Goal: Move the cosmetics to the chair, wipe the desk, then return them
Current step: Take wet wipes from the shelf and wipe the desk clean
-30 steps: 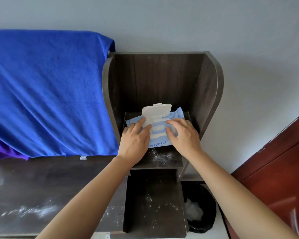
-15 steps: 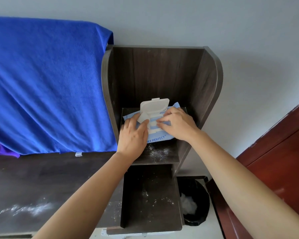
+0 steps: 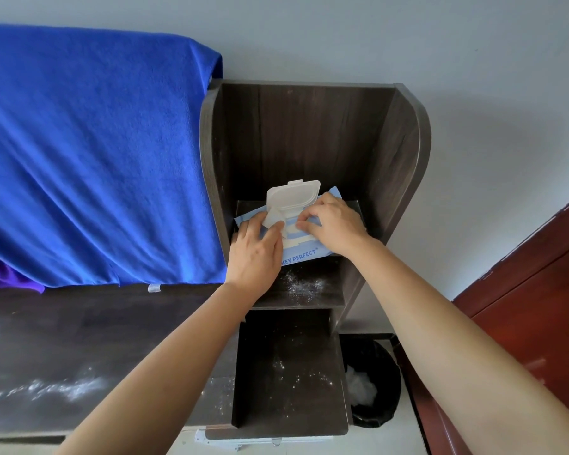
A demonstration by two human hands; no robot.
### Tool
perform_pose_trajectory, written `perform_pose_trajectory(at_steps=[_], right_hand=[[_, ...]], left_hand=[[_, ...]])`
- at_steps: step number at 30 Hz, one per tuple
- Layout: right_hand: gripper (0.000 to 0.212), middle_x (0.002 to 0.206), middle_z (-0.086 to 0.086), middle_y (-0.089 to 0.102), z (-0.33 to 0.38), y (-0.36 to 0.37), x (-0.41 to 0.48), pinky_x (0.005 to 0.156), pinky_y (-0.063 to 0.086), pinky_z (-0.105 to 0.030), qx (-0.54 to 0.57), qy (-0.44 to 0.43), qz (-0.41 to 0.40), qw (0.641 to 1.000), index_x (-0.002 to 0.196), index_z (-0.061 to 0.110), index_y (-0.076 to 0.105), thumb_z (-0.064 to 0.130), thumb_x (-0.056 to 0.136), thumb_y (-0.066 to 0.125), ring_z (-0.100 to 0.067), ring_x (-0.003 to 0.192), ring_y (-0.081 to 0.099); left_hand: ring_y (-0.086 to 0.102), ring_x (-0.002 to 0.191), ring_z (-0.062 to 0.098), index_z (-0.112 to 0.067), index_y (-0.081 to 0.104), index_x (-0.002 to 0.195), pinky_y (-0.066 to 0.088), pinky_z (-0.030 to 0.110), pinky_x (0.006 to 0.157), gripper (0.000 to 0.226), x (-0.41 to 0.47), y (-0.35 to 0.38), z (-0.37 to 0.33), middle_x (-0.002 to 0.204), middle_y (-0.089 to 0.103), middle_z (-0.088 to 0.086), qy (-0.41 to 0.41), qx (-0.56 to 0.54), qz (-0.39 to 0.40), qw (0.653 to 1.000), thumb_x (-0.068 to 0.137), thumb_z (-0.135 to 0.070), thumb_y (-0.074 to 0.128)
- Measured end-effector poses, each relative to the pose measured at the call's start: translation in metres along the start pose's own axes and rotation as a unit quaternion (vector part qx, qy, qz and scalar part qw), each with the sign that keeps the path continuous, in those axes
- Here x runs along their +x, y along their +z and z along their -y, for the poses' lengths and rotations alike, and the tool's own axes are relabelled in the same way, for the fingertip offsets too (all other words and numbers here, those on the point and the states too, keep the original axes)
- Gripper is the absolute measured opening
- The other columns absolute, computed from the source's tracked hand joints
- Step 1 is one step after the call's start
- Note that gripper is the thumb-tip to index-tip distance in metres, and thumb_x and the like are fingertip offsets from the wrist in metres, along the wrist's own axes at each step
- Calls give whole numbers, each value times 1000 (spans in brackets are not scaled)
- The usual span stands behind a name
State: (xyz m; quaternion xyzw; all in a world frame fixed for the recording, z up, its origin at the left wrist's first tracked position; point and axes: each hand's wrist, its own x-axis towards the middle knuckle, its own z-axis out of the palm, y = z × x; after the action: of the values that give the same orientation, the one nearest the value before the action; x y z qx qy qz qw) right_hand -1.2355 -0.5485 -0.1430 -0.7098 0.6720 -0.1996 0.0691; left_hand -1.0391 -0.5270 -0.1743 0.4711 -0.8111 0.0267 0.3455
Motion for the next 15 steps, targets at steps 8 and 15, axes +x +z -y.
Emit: perform_pose_trajectory(at_steps=[8,15], right_hand=[[22,119,1,56,2,5,-5,83,44,-31,22,-8,-27,999,103,23,73,41,94,65,-18,110,53],[26,112,8,53,-5,-10,-5,82,44,-25,55,-29,31,998,112,23,77,38,91,72,-14,101,55]], left_hand=[[57,101,41,-9,67,112,53,52,75,21,1,1,0,125,56,22,-8,7,10,1000,94,-16,58],[57,97,41,-7,67,109,53,48,75,20,1,2,0,122,56,23,-14,5,2,1000,93,-14,59]])
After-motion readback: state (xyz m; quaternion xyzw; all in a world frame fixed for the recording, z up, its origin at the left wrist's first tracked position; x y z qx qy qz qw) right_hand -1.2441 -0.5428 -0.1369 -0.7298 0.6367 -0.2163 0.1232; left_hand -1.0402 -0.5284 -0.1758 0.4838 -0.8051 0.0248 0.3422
